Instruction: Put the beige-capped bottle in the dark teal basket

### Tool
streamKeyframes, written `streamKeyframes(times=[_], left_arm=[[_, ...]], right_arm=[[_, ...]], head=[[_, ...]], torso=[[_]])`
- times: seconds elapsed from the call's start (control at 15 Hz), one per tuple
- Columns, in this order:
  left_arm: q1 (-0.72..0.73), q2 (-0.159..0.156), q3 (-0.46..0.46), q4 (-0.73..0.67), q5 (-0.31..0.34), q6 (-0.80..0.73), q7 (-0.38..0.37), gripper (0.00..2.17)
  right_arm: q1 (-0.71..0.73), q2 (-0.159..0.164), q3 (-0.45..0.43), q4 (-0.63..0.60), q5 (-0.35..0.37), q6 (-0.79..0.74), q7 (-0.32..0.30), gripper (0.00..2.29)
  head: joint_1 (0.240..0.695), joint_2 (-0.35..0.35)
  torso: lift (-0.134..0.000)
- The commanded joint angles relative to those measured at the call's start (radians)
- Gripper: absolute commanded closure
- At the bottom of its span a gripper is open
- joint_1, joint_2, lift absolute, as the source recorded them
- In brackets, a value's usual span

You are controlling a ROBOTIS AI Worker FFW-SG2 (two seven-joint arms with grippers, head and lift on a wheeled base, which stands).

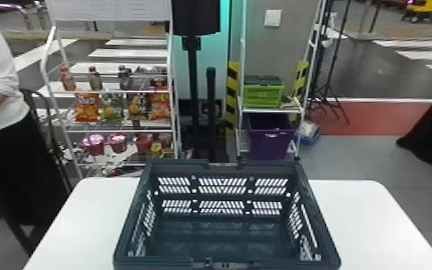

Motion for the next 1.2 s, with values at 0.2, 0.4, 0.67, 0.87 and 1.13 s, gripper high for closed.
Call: streamKeyframes(times=[0.2,0.4,0.67,0.87,1.13], left_arm=[[0.002,-0.001,-0.005,-0.007,-0.007,0.0,0.004,0.13],[0.002,-0.001,-0.007,-0.008,-0.014,0.003,0.005,0.13],[0.005,0.002,-0.007,-0.011,-0.013,0.0,0.01,0.13],[0.007,0.007,-0.007,-0.005,-0.014,0.003,0.013,0.13],[0.007,0.024,-0.025,-0.005,-0.021,0.0,0.054,0.13]], right_arm=[[-0.001,0.001,-0.003,0.002,-0.002,0.0,0.002,2.29],[-0.001,0.001,-0.003,0.0,-0.003,0.0,0.003,2.29],[0.004,0.001,-0.001,-0.011,-0.011,-0.003,0.005,2.29],[0.005,0.001,0.014,-0.075,-0.021,0.006,0.002,2.29],[-0.027,0.001,0.047,-0.193,-0.017,0.126,-0.008,2.29]], head=[[0.499,0.0],[0.499,0.0],[0.499,0.0],[0.499,0.0],[0.499,0.0]], torso=[[0.0],[0.0],[0.0],[0.0],[0.0]])
